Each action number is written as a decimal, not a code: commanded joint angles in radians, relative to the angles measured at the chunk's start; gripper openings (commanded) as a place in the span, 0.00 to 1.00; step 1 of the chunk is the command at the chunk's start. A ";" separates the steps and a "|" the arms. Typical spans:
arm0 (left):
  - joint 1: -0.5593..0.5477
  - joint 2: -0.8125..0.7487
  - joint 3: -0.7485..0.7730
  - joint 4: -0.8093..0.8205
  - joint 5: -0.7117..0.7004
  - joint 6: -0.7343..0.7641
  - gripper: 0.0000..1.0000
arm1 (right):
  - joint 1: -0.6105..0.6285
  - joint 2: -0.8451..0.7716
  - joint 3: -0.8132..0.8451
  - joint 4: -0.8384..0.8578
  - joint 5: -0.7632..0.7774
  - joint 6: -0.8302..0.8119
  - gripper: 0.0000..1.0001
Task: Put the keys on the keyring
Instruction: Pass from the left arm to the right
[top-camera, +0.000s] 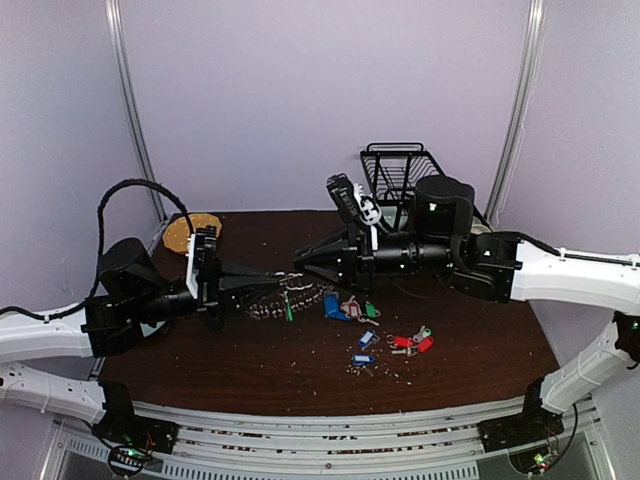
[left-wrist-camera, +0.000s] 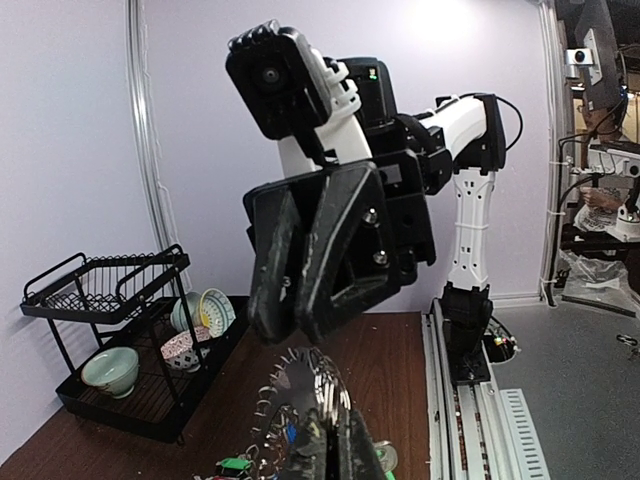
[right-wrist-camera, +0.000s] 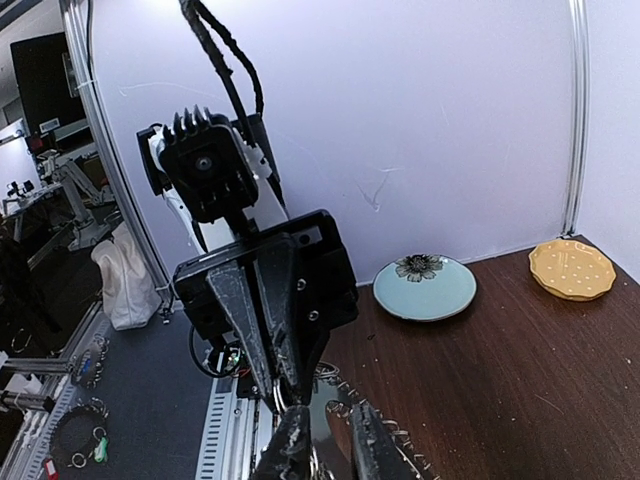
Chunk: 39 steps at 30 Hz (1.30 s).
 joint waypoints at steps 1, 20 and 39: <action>-0.002 -0.017 0.008 0.085 0.003 0.014 0.00 | 0.030 0.021 0.058 -0.074 0.016 -0.037 0.20; -0.002 -0.008 0.027 0.043 -0.015 0.038 0.00 | 0.083 0.085 0.232 -0.360 0.077 -0.177 0.08; -0.002 -0.005 0.034 0.026 -0.018 0.049 0.00 | 0.100 0.115 0.380 -0.581 0.193 -0.282 0.20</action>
